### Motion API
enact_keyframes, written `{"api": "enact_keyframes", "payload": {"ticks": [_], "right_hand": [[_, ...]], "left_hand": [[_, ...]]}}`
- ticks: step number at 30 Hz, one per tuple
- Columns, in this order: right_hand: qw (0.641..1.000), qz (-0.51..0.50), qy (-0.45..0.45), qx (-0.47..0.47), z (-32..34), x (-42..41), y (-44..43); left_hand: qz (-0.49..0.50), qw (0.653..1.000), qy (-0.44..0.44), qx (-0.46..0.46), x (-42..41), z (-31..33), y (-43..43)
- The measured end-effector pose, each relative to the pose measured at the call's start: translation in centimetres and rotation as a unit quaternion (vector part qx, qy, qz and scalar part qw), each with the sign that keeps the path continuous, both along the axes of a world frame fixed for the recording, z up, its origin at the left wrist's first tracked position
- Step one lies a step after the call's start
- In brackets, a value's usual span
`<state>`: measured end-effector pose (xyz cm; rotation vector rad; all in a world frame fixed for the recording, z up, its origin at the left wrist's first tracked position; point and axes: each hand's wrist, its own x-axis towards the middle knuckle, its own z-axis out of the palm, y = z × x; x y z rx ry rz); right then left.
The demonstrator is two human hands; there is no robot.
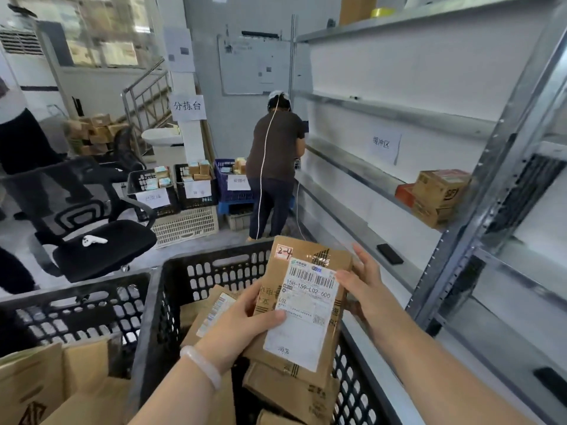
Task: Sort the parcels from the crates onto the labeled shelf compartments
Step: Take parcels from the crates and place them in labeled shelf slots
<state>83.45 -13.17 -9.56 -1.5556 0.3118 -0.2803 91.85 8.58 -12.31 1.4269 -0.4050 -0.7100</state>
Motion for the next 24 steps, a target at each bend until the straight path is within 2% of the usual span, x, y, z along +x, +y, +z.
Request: {"api": "enact_keyframes", "payload": {"ticks": [6,13,18,24], "right_hand": [[0.997,-0.06,0.004,-0.047,0.7,-6.1,-3.1],[0.985,-0.164,-0.029,-0.043,2.3,-16.5,-9.6],[0.959,-0.28,-0.018,-0.024,3.0,-28.9,-15.8],[0.909,-0.415,-0.019,-0.016,2.8,-45.5,-21.4]], "left_hand": [[-0.003,0.999,-0.045,-0.028,-2.3,1.5,-6.2],[-0.092,0.993,-0.071,-0.029,-9.3,4.2,-15.3],[-0.208,0.973,-0.09,-0.038,-18.8,4.8,-24.9],[-0.301,0.95,-0.061,-0.051,-33.4,4.1,-36.2]]}}
